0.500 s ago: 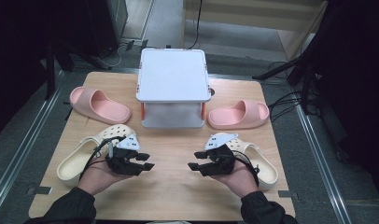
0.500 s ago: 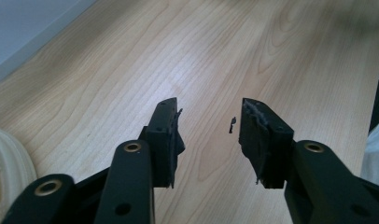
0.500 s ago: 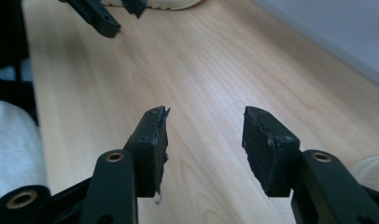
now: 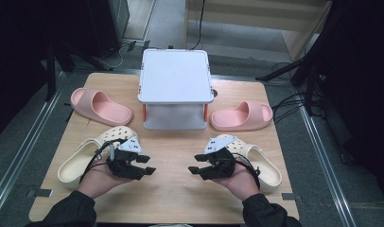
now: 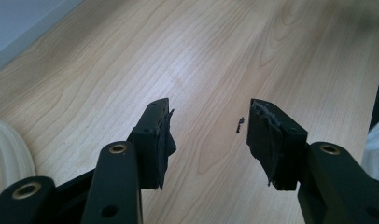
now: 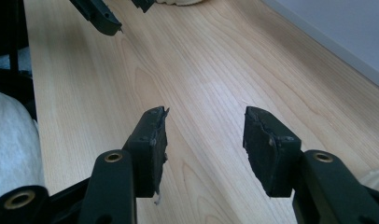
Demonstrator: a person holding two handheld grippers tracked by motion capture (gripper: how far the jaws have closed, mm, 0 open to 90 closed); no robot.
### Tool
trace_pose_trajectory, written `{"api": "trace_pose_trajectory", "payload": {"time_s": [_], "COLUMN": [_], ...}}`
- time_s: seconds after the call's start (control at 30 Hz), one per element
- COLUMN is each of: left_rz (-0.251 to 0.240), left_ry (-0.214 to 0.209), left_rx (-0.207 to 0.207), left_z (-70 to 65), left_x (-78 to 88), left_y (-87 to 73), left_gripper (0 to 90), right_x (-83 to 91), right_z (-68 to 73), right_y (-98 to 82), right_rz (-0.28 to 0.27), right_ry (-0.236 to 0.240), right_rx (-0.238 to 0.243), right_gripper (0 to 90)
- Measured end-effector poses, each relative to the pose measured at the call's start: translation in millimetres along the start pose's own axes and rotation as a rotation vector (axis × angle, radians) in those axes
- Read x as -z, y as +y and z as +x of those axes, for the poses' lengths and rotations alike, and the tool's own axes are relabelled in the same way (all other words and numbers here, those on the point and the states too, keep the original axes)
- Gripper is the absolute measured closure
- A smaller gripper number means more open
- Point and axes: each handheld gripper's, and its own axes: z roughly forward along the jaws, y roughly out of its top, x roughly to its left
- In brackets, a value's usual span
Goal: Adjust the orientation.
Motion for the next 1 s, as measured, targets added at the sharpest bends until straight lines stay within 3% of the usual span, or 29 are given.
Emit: {"api": "trace_pose_trajectory", "payload": {"time_s": [0.43,0.53,0.87,1.0], "left_rz": [-0.006,-0.018,-0.022,0.021], "left_ry": [0.025,0.023,0.058,0.098], "left_rx": [0.042,0.071,0.093,0.119], "left_z": [1.5,3.2,8.0,13.3], "left_x": [13.9,17.6,50.1,60.5], "left_y": [-12.2,-14.0,-21.9,-28.5], "left_gripper": [49.1,49.2,51.1,52.5], "right_x": [-4.4,-5.7,-9.8,-10.8], "right_z": [1.0,0.4,0.9,0.8], "right_y": [10.0,11.4,17.7,17.6], "right_rz": [-0.004,0.002,-0.001,0.009], "right_ry": [0.025,0.027,0.059,0.058], "right_rx": [0.037,0.043,0.052,0.050], "right_gripper": [49.8,49.8,49.7,49.7]}}
